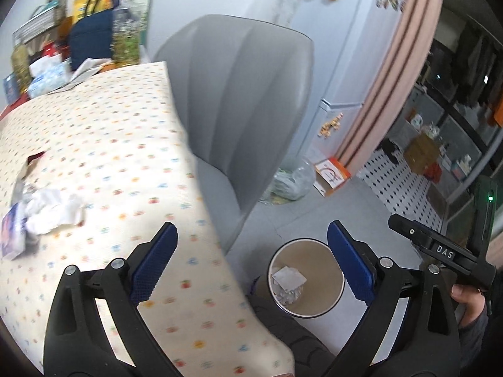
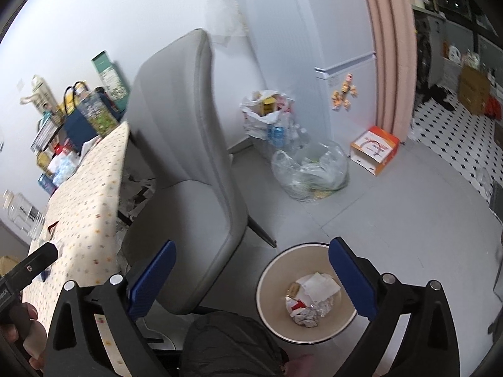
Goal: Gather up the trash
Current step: 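Move both open grippers back over the table toward the tissue pack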
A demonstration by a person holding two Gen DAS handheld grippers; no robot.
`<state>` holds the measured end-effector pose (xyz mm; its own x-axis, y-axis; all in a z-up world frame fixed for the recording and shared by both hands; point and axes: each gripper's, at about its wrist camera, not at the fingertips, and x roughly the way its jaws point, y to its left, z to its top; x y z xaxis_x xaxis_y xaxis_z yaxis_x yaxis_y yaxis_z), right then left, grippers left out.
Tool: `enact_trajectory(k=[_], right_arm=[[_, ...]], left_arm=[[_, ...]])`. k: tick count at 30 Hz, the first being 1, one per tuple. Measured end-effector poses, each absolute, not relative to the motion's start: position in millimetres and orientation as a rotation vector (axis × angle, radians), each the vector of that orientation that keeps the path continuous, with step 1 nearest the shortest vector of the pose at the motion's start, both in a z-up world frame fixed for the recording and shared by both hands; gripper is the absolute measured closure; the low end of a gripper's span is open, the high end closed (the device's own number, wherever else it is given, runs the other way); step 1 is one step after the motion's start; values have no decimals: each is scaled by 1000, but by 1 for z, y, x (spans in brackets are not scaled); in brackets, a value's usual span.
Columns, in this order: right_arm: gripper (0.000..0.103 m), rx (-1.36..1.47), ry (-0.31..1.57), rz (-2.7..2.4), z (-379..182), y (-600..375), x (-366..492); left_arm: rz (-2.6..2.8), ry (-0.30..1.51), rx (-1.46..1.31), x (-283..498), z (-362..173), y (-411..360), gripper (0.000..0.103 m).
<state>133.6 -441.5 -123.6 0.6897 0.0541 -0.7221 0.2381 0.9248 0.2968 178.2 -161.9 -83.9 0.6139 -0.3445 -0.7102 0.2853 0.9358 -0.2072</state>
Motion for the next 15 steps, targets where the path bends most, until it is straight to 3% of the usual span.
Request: enact_trajectory(k=[15], right_arm=[[8,283,795,26,-95,-356,152]], left_arm=[[-189,772,-221,157,-74,-45,8]])
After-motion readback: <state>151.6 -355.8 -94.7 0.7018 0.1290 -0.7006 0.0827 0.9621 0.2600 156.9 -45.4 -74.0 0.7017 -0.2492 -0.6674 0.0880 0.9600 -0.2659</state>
